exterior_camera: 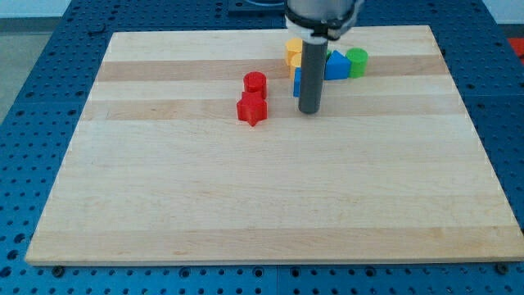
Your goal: Move the blue cube slightly right
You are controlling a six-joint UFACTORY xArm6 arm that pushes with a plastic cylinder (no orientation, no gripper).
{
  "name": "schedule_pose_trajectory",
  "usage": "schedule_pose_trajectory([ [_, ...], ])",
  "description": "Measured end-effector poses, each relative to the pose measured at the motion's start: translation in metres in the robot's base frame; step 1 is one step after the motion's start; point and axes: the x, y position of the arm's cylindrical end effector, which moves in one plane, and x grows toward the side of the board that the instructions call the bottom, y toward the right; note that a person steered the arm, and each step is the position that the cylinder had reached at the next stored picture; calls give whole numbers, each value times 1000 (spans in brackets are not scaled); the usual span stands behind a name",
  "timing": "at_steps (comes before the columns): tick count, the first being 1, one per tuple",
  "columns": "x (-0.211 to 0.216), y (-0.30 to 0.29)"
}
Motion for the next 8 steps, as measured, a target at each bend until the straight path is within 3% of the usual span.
schedule_pose_trajectory([
  [1,45,-7],
  [3,59,-65],
  [4,59,-50],
  [8,-6,-36],
])
